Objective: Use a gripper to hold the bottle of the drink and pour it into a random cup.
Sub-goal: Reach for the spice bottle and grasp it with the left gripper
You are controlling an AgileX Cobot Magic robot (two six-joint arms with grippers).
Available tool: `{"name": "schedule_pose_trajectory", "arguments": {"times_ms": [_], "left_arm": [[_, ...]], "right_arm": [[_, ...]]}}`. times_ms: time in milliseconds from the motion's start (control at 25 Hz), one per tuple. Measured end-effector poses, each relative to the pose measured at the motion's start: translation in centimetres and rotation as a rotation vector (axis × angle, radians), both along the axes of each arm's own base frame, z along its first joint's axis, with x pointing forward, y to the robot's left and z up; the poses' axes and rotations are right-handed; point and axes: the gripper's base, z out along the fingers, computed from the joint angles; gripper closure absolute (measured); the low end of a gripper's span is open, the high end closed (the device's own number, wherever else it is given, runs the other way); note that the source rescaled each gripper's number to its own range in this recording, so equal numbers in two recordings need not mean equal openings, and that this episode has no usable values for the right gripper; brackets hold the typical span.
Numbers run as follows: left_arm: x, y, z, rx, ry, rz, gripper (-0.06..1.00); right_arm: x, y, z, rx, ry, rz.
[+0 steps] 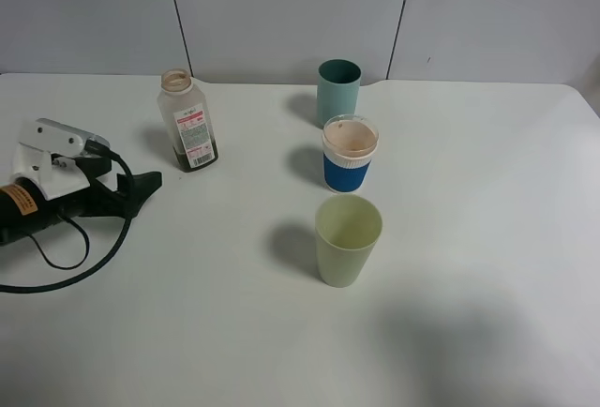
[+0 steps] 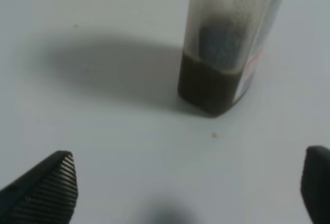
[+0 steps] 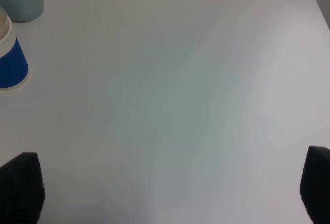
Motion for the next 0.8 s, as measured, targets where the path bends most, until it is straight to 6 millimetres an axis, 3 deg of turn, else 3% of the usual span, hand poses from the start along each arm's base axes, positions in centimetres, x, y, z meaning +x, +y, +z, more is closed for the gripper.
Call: {"name": "schedule_pose_trajectory", "arguments": {"times_ms": [200, 480, 800], "left_arm": [[1.8, 0.0, 0.5, 0.001, -0.063, -0.019, -0.03], [2.1, -0.1, 0.5, 0.000, -0.069, -0.026, -0.03], [3.9, -0.4, -0.4, -0.026, -0.070, -0.085, -0.03]], "right_arm": [[0.0, 0.0, 0.0, 0.000, 0.000, 0.000], [0.0, 0.0, 0.0, 0.000, 0.000, 0.000], [0.0, 0.0, 0.0, 0.000, 0.000, 0.000]]}}
